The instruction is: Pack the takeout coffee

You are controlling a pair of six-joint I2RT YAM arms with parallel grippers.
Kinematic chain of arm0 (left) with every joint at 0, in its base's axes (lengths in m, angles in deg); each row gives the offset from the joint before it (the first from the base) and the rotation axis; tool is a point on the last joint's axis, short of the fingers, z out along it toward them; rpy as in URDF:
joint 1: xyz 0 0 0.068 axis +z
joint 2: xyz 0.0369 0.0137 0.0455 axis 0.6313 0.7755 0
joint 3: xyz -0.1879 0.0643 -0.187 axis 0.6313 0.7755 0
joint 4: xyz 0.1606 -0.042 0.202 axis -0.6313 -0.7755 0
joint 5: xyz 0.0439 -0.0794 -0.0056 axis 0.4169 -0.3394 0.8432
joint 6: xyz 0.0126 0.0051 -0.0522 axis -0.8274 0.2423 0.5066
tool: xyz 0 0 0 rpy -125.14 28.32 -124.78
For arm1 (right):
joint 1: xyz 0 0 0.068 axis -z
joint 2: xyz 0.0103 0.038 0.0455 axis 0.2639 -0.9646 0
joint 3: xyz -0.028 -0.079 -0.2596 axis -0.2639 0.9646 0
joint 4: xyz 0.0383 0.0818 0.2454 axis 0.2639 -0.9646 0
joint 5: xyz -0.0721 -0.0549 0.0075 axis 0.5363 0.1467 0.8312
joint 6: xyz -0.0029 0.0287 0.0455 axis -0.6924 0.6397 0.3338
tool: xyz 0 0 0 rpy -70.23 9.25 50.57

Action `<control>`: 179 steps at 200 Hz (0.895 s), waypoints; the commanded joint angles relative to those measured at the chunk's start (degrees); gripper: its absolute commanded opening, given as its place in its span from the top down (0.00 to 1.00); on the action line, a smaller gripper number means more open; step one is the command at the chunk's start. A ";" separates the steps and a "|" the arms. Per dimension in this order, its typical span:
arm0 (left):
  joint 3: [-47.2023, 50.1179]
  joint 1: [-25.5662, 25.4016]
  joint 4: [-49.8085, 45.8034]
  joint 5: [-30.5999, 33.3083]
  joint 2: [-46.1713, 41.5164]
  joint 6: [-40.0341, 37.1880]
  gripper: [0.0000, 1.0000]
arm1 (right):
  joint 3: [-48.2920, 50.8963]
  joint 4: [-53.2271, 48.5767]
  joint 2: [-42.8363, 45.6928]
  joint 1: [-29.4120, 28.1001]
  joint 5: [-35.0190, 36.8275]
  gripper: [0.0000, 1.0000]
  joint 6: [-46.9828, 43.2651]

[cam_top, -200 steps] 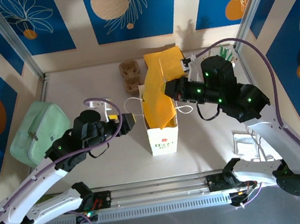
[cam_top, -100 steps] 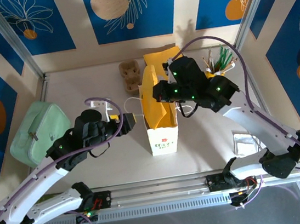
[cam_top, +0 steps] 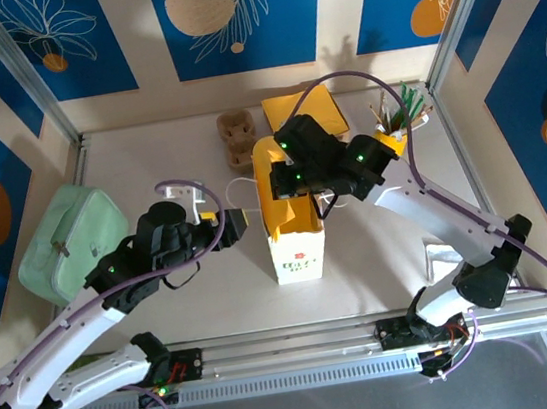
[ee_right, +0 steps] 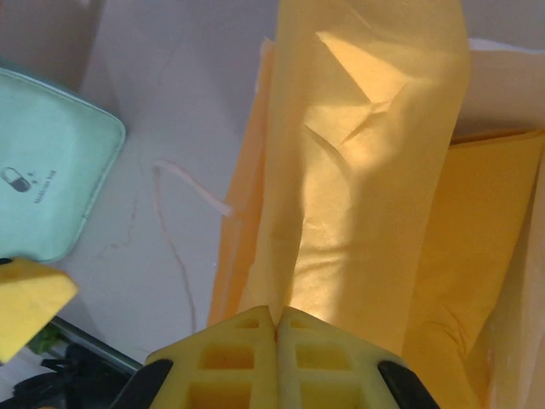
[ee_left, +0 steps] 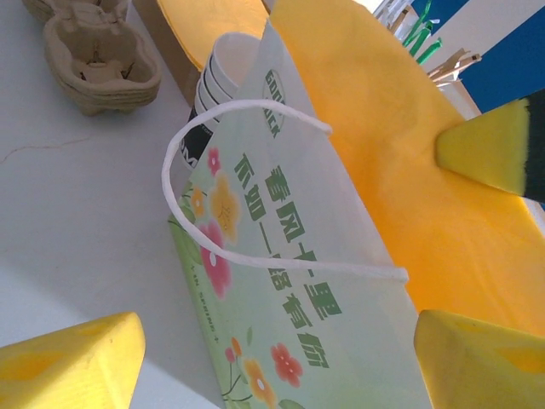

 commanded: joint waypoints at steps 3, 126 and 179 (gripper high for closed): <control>0.77 0.13 0.19 0.84 -1.26 0.26 0.17 | -1.77 -2.97 -1.51 0.45 -1.68 1.00 -3.03; 2.27 0.20 -1.17 2.64 -3.28 0.71 0.16 | -1.44 -11.39 -5.95 2.39 0.24 1.00 -4.19; 2.88 0.20 -1.30 2.98 -3.63 0.83 0.16 | -1.45 -13.61 -7.37 1.64 2.52 0.97 -3.66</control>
